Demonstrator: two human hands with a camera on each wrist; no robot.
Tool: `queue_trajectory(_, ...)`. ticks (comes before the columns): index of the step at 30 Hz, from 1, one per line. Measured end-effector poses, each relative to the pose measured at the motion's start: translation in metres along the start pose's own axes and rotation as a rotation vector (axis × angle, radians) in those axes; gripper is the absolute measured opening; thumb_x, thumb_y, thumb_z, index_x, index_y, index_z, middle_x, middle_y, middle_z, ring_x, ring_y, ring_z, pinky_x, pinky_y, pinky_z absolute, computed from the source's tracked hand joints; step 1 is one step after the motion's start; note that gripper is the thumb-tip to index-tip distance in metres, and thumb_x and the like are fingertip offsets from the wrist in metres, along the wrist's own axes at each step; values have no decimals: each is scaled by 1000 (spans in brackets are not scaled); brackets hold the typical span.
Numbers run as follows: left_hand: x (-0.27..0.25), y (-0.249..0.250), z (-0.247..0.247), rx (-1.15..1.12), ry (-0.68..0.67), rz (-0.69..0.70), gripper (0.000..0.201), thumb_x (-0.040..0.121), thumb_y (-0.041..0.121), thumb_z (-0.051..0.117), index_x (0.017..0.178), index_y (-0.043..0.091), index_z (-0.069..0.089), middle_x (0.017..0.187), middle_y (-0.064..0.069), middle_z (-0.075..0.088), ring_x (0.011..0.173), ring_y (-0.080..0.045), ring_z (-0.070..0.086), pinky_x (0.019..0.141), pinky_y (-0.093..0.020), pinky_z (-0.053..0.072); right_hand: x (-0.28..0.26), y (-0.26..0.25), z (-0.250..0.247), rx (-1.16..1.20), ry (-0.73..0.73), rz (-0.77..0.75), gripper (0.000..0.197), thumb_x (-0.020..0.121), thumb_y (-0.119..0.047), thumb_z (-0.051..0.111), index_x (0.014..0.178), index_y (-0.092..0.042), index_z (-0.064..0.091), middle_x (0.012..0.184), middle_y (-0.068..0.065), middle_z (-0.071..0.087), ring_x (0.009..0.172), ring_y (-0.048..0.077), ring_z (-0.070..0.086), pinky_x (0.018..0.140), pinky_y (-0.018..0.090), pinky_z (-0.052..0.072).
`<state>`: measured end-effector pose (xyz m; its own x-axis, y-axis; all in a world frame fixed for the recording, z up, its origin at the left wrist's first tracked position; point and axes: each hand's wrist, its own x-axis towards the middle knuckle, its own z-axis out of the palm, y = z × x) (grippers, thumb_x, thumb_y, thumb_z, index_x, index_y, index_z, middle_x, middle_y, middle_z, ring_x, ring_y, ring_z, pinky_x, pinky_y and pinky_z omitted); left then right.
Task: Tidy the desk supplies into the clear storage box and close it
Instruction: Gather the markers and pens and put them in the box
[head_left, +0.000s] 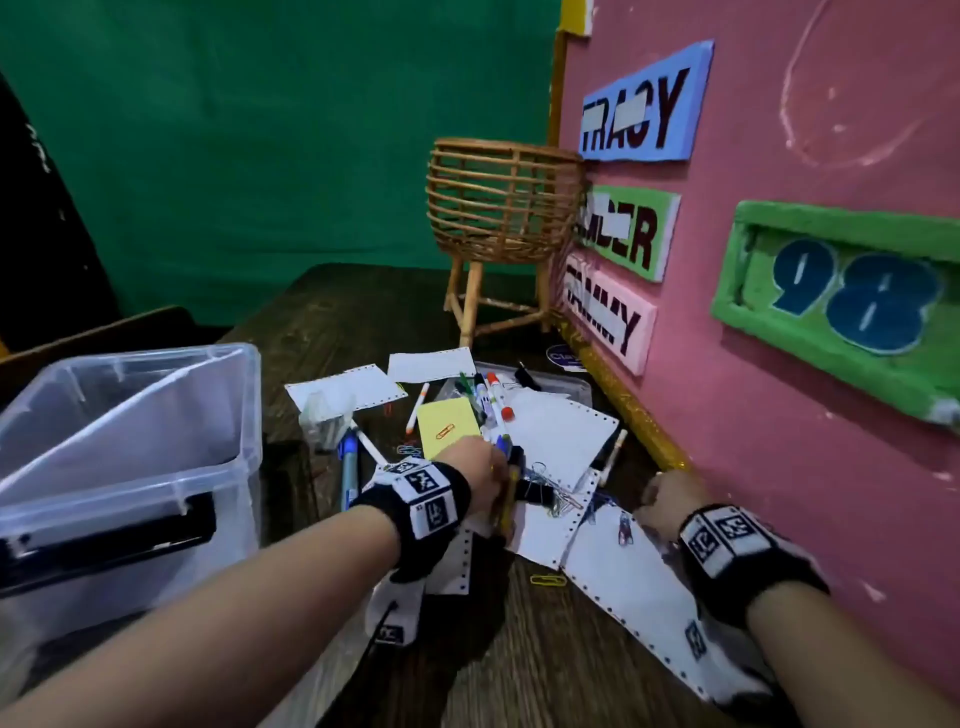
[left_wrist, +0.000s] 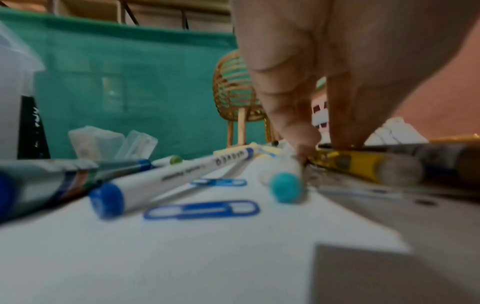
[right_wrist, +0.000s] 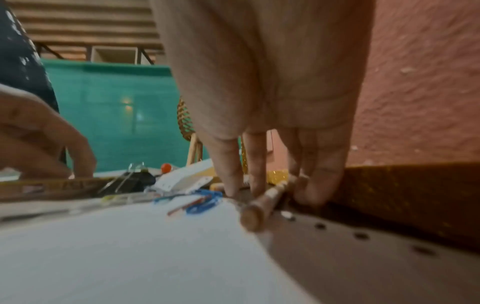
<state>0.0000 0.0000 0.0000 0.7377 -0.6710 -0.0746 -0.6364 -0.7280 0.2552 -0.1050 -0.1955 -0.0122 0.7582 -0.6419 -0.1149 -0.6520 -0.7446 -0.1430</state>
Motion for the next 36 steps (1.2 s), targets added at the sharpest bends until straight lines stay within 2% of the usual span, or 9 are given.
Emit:
queue_trajectory(4, 3, 1, 5, 65, -40, -45, 29, 92, 22, 49, 118, 10, 57, 119, -15, 61, 108, -32, 59, 87, -35, 50, 0, -3, 2, 64, 26, 11, 19, 87, -12, 52, 94, -3, 66, 109, 16, 67, 101, 30, 63, 83, 30, 48)
queue_trajectory(10, 18, 5, 7, -23, 18, -125, 36, 90, 9, 46, 126, 10, 42, 125, -17, 45, 107, -34, 57, 90, -38, 50, -3, -21, -3, 200, 197, 99, 44, 87, -1, 50, 128, 3, 33, 131, 21, 46, 120, 35, 50, 94, 39, 43)
queue_trajectory(15, 35, 15, 13, 143, -42, -107, 55, 92, 45, 44, 128, 4, 45, 117, -17, 58, 98, -30, 59, 86, -34, 48, 7, -27, 1, 246, 232, 35, 32, 90, -5, 44, 121, 3, 43, 123, 20, 50, 107, 34, 57, 84, 37, 49)
queue_trajectory(18, 37, 15, 12, 226, -145, -87, 52, 94, 39, 44, 131, 2, 39, 105, -16, 60, 105, -30, 59, 85, -32, 47, 17, -31, 2, 192, 231, -64, 25, 89, -7, 43, 111, -3, 54, 115, 16, 57, 100, 32, 58, 82, 36, 50)
queue_trajectory(22, 34, 11, 9, 237, -182, -53, 31, 91, 34, 52, 79, 5, 52, 69, -5, 49, 84, -25, 53, 75, -30, 46, 23, -31, 4, 51, 74, -158, 27, 94, -16, 40, 116, -11, 56, 115, 12, 50, 96, 26, 53, 80, 30, 43)
queue_trajectory(27, 39, 9, -5, 2, 166, -118, 43, 93, 28, 43, 131, 11, 36, 111, -12, 63, 99, -30, 63, 71, -34, 46, 23, -31, 7, -12, -40, -171, 19, 93, -32, 46, 97, -16, 55, 98, 6, 50, 84, 20, 50, 70, 26, 39)
queue_trajectory(30, 55, 8, -15, -122, 251, -145, 46, 93, 24, 42, 136, 12, 29, 117, -17, 58, 103, -33, 60, 80, -38, 48, 26, -29, 7, -24, 27, -98, 18, 87, -27, 53, 78, -11, 51, 87, 9, 61, 80, 25, 56, 61, 26, 40)
queue_trajectory(33, 84, 5, -24, -166, 261, -192, 45, 91, 17, 46, 134, 11, 34, 124, -20, 50, 109, -36, 58, 85, -41, 48, 25, -29, 5, -29, 15, -14, 29, 82, -20, 61, 59, -11, 44, 62, 3, 50, 71, 24, 56, 46, 23, 34)
queue_trajectory(36, 113, 0, -25, -124, 215, -190, 37, 90, 15, 50, 126, 10, 48, 118, -17, 58, 104, -35, 61, 78, -39, 49, 21, -30, 3, -19, -11, 15, 18, 80, -15, 64, 69, -8, 51, 63, 1, 49, 75, 22, 58, 43, 22, 32)
